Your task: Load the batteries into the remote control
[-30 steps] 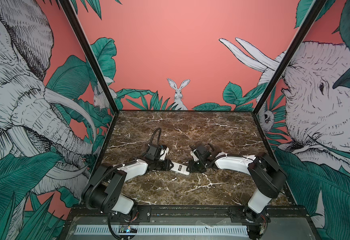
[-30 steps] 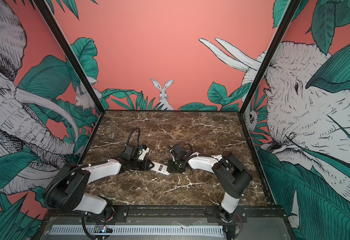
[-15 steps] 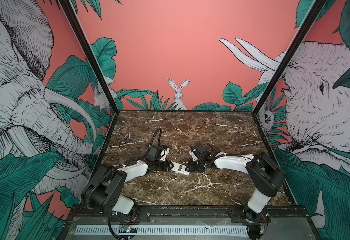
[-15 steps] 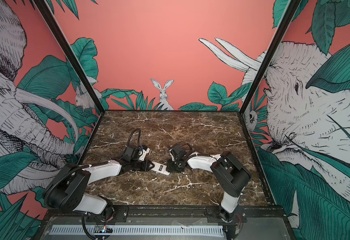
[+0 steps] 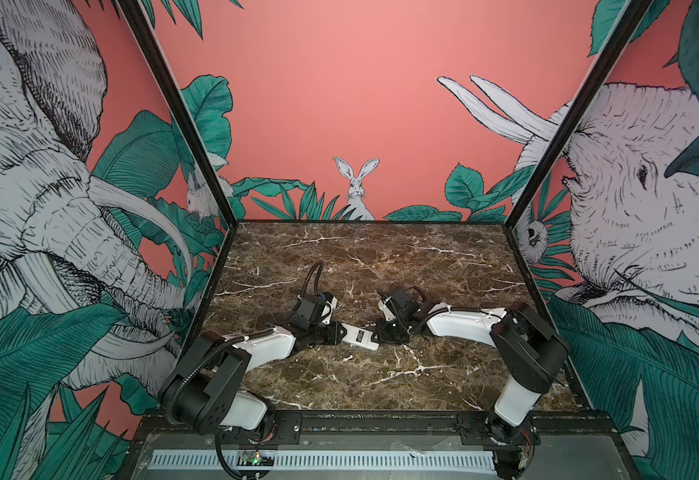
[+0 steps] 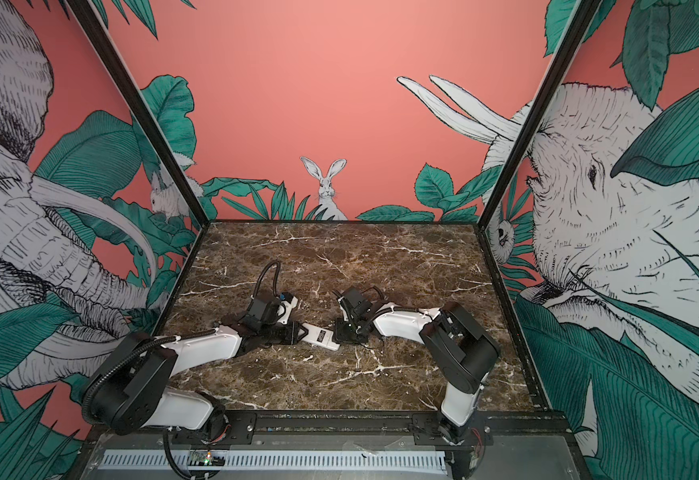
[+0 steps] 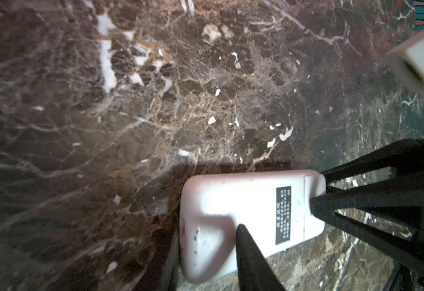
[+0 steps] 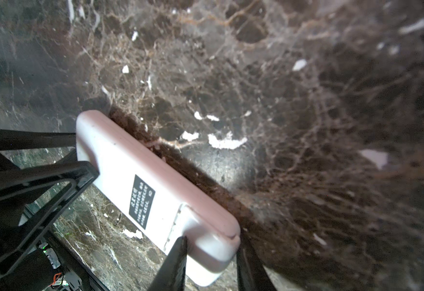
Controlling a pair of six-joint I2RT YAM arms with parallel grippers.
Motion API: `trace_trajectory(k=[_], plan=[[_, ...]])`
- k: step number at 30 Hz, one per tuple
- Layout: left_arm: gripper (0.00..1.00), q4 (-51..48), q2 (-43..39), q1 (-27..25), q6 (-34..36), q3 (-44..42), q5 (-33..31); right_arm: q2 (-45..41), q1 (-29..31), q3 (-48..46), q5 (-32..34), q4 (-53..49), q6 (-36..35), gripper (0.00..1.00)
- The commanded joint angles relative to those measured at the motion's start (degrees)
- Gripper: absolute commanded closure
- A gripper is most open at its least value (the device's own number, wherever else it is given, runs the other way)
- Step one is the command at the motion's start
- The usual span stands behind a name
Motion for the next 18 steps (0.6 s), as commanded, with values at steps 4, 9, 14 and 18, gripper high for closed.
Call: trace_trajectory(k=[4, 9, 14, 18], plan=[[0.64, -4.6, -0.3, -3.4, -1.1, -3.1, 5.1, 4.8, 1.6, 0.9, 2.3, -0.7, -1.0, 0.70], [0.64, -4.6, -1.5, -3.6, -1.8, -3.7, 5.3, 5.5, 2.8, 1.5, 2.6, -0.5, 0.4, 0.70], [0.64, -3.9, -2.3, -4.0, -3.0, -4.4, 5.6, 6.1, 3.3, 2.1, 3.2, 0.0, 1.4, 0.70], [0.65, -1.9, -2.2, -4.4, -4.5, -5.2, 6.4, 7.3, 3.5, 3.7, 3.4, -0.4, 1.0, 0.70]])
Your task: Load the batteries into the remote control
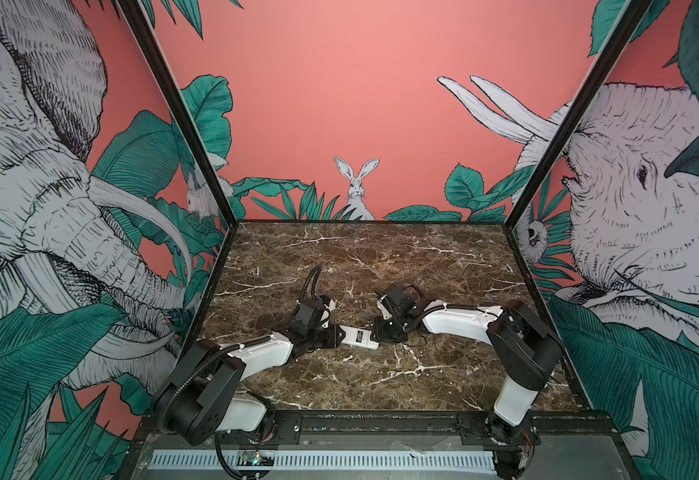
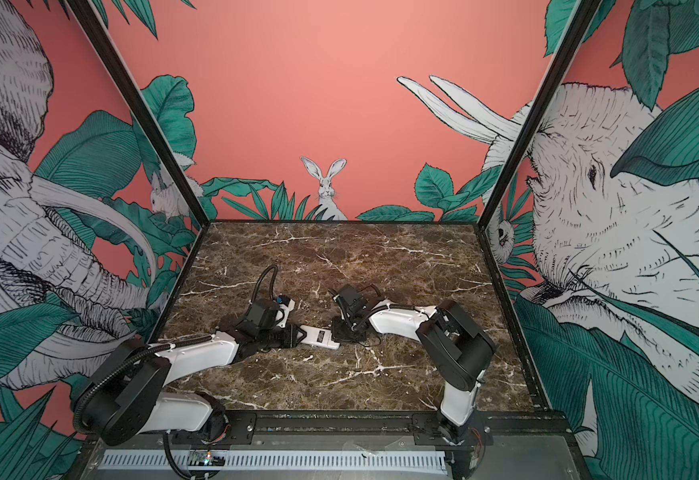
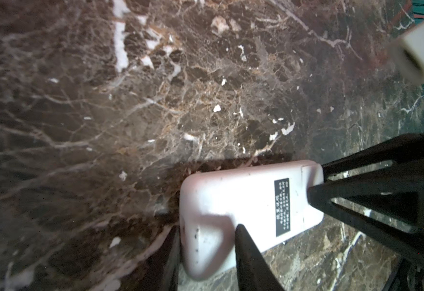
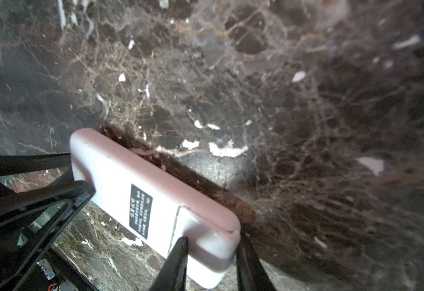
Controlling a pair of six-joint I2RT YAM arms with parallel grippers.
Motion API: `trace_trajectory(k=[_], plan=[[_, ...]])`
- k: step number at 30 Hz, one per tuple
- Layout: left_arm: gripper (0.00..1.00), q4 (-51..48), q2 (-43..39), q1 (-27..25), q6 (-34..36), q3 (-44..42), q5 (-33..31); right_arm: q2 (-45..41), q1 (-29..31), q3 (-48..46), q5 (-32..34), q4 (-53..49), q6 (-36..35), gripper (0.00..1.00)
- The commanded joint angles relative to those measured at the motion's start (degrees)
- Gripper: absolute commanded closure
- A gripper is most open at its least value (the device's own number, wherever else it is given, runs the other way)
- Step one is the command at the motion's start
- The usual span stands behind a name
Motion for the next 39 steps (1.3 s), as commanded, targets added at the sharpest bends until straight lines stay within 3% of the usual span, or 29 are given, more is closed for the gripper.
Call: trace_trajectory(k=[1, 19, 39], plan=[[0.65, -2.6, 0.9, -3.5, -1.2, -2.6, 8.1, 5.7, 2.6, 0.4, 1.7, 3.1, 0.0, 0.70], [0.66, 1.2, 1.9, -6.4, -5.1, -3.2, 8.4, 9.3, 4.0, 2.8, 1.3, 5.6, 0.8, 0.66], [0.67, 3.0, 1.8, -7.1, -6.9, -4.0, 7.7, 11.8, 5.4, 6.0, 2.3, 4.3, 1.1, 0.74]])
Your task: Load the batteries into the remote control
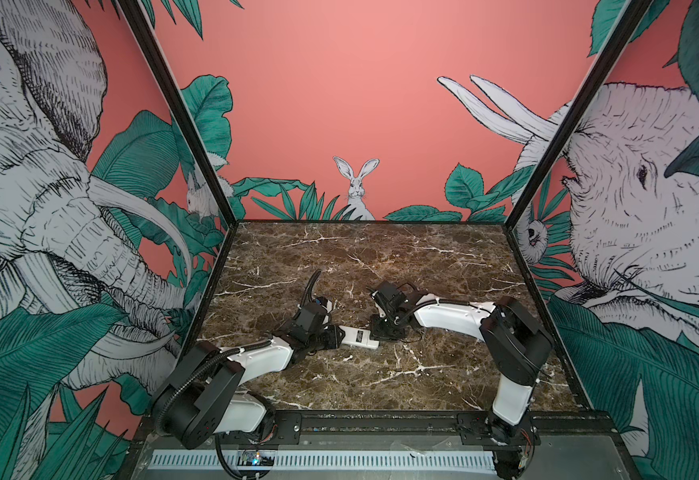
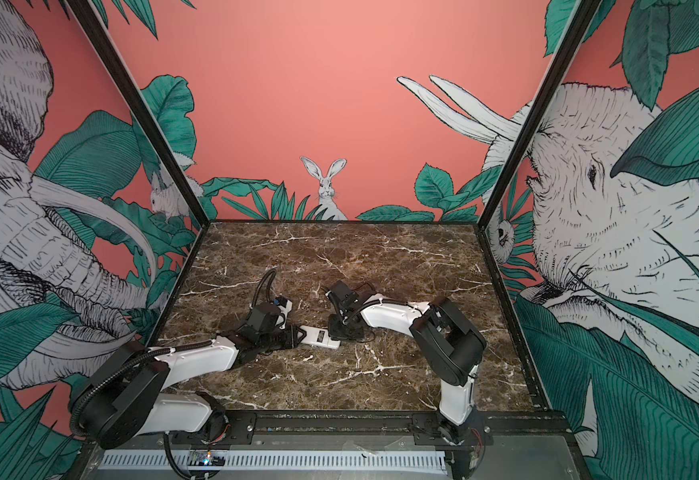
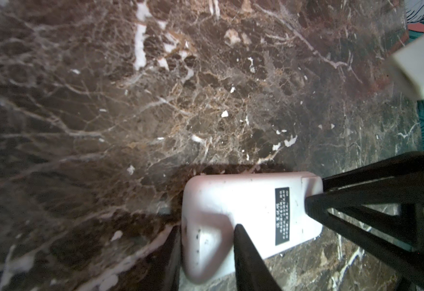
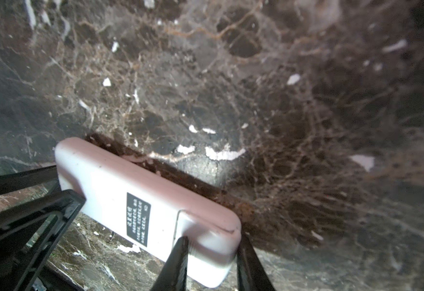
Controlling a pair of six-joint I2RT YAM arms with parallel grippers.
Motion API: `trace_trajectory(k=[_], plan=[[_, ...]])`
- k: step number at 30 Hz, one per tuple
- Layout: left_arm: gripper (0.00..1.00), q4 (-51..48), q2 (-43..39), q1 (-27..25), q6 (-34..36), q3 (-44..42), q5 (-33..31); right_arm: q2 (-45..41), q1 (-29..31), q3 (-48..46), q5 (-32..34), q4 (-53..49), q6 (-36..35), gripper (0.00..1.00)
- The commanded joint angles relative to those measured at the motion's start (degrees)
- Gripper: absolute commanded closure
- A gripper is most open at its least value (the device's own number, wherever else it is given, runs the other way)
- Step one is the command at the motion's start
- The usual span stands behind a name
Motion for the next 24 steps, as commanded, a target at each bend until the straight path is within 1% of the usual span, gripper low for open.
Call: trace_trajectory(k=[1, 6, 10, 12, 16, 18, 19, 22, 24], plan=[[0.66, -0.9, 2.5, -4.6, -0.3, -1.9, 11.9, 7.7, 4.4, -1.1, -0.3, 13.1, 0.0, 0.74], [0.66, -0.8, 2.4, -4.6, -0.3, -2.0, 11.9, 7.6, 4.3, -4.1, -1.5, 16.7, 2.6, 0.72], [0.66, -0.7, 2.0, -4.6, -0.4, -2.2, 11.7, 6.3, 4.3, -5.6, -1.6, 17.1, 3.3, 0.62], [0.66, -0.9, 2.1, -4.6, -0.2, -2.3, 11.4, 5.2, 4.3, -6.3, -0.9, 16.4, 3.1, 0.61], [0.66, -0.2, 2.9, -4.6, 0.0, -2.4, 11.4, 4.1, 4.3, -6.6, 0.1, 14.3, 2.1, 0.61], [0.66, 0.3, 3.3, -4.6, 0.0, -2.4, 11.4, 3.7, 4.4, -6.4, 0.7, 12.7, 1.2, 0.69], [0.66, 0.4, 3.4, -4.6, -0.1, -2.6, 11.5, 3.5, 4.4, -6.3, 0.9, 11.9, 0.8, 0.71], [0.66, 0.5, 3.6, -4.6, 0.0, -2.6, 11.4, 2.9, 4.4, -6.4, 1.2, 10.7, 0.2, 0.70], [0.66, 0.6, 3.6, -4.6, 0.1, -2.7, 11.4, 2.8, 4.4, -5.9, 1.2, 9.8, -0.2, 0.64]])
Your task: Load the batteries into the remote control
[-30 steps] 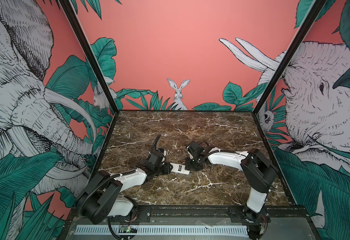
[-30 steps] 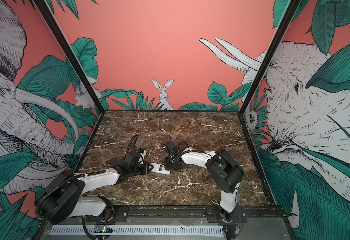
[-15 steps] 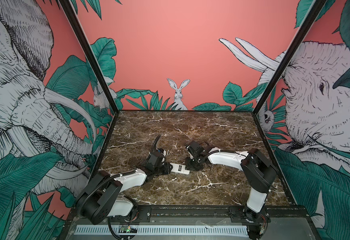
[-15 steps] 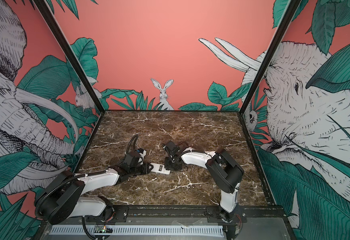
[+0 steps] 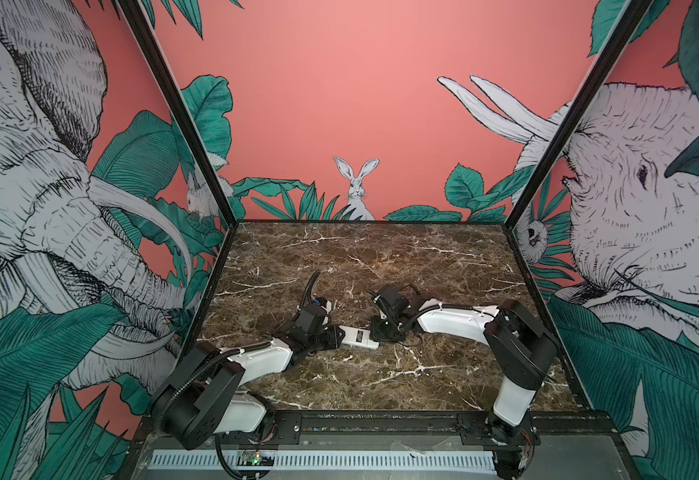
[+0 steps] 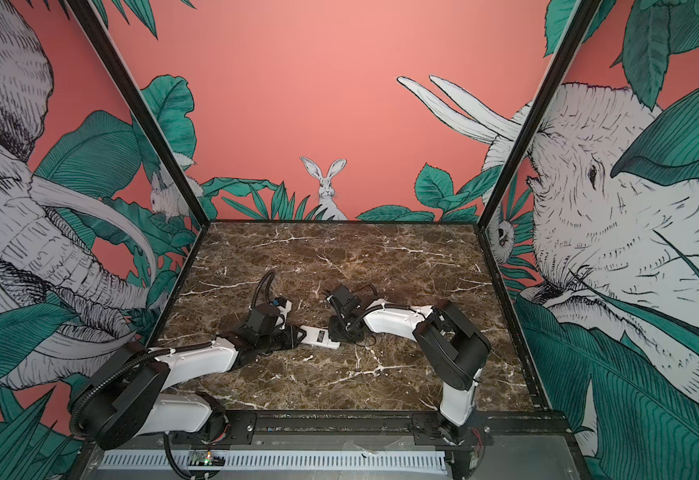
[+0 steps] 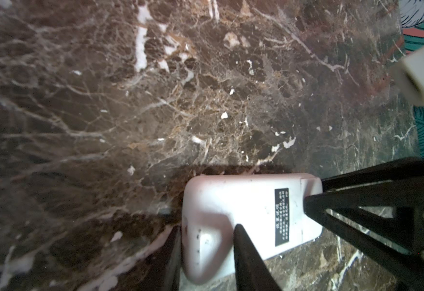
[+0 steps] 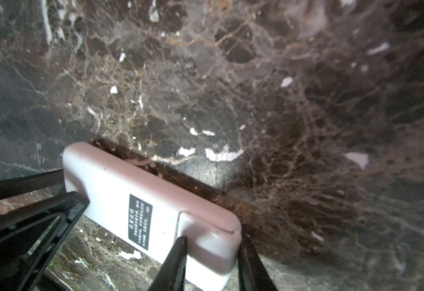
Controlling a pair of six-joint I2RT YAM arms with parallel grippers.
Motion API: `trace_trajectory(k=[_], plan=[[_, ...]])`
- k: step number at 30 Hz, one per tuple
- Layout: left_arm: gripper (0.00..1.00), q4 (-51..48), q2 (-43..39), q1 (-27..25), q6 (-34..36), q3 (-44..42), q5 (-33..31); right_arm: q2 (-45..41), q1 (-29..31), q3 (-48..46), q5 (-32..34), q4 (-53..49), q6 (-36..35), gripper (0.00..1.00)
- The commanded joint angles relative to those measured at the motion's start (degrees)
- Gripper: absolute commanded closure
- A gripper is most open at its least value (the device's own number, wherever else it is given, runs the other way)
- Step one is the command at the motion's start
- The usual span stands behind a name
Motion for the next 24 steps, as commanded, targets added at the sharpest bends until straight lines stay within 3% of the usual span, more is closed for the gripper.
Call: trace_trajectory(k=[1, 6, 15, 24], plan=[[0.66, -1.3, 3.4, -4.5, 0.4, -1.7, 11.5, 5.7, 3.5, -1.3, -1.0, 3.9, -2.2, 0.63], [0.66, -1.0, 3.6, -4.5, 0.5, -1.7, 11.6, 6.0, 3.7, -0.6, -0.9, 2.5, -2.6, 0.63], [0.67, -1.6, 3.1, -4.5, 1.0, -1.7, 11.4, 3.6, 3.8, -1.8, 0.5, 0.9, -2.6, 0.51], [0.67, -1.4, 3.4, -4.5, 1.2, -1.7, 11.1, 2.3, 3.8, -2.1, 1.2, -0.3, -2.8, 0.50]])
